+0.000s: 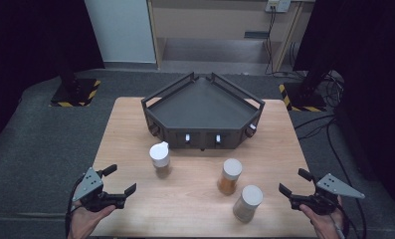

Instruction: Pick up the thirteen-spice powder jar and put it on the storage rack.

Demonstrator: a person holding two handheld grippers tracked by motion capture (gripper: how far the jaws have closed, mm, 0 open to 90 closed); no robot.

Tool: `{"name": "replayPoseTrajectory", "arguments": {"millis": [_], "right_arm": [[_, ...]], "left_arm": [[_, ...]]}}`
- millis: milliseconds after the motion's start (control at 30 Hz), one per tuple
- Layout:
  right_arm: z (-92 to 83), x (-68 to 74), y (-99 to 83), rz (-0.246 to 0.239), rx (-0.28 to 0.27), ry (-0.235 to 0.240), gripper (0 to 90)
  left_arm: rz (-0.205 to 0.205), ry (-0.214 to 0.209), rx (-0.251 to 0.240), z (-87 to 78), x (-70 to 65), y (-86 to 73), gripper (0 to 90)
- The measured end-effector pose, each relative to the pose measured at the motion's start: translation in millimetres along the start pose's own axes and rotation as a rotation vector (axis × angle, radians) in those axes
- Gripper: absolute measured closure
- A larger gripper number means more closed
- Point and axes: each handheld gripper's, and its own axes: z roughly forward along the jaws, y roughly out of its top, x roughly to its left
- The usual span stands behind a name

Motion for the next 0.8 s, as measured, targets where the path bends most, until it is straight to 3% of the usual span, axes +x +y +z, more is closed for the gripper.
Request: {"name": "replayPoseTrajectory", "arguments": {"millis": [600, 800], "right_arm": [[1.3, -4.7, -1.5, 0.012, -0.003, 0.009, 6.3], [1.9, -4.2, -0.3, 0.005, 0.002, 0.018, 6.3]], "left_arm": [[-0.011, 0.004, 0.002, 1.8, 1.1, -0.7, 3.1], [0.006, 0.000, 0.010, 1.3, -0.8, 0.2, 3.1]]}}
